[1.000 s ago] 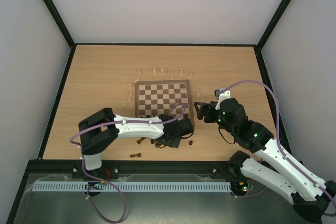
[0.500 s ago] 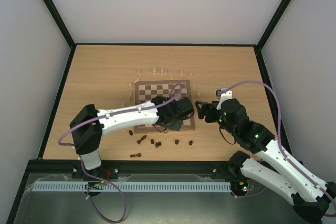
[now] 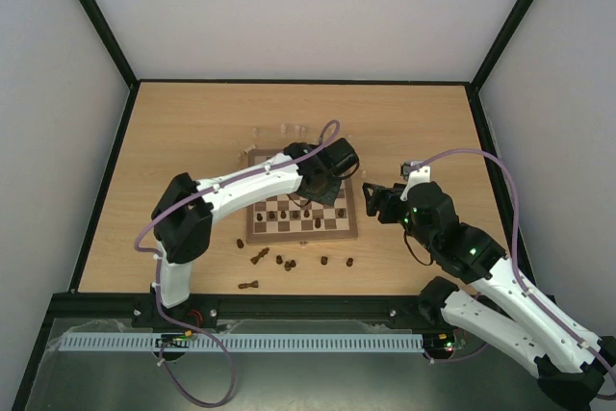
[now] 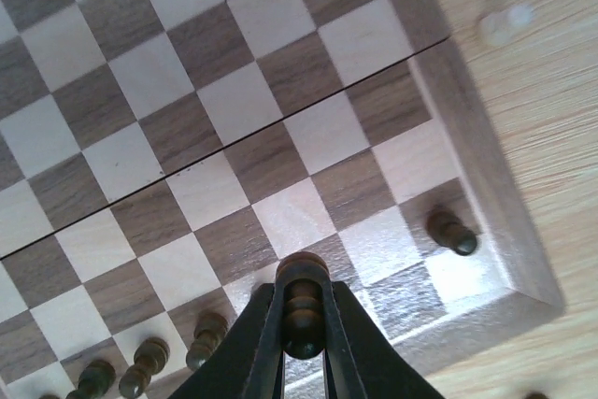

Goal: Set up the chess pieces on the board
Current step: Place the chess piece on the chessboard.

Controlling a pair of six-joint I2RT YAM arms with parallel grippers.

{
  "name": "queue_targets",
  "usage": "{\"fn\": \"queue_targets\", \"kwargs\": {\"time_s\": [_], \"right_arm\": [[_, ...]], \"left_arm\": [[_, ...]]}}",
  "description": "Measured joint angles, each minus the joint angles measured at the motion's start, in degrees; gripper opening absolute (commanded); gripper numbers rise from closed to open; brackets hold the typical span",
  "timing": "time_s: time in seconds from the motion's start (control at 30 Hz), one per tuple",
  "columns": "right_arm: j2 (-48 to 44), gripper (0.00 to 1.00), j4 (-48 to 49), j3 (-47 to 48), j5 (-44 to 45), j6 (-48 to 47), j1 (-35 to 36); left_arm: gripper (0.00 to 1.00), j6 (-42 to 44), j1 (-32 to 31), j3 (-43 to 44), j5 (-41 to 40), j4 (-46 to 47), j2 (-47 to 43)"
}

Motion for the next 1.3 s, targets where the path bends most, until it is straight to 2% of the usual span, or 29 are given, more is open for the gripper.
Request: {"fn": "queue_targets", "kwargs": {"time_s": [0.17, 0.8, 1.3], "right_arm": [[0.0, 0.84, 0.0, 0.0, 0.2, 0.0, 0.0], [0.0, 0.84, 0.0, 0.0, 0.0, 0.0, 0.0], [0.1, 0.83, 0.0, 0.0, -0.2, 0.0, 0.0]], "left_arm": [[0.12, 1.5, 0.5, -0.4, 0.3, 0.0, 4.1], [0.14, 1.6, 0.2, -7.1, 3.7, 4.2, 4.3], [0.18, 1.6, -0.5, -7.3, 4.8, 5.6, 6.0]]}}
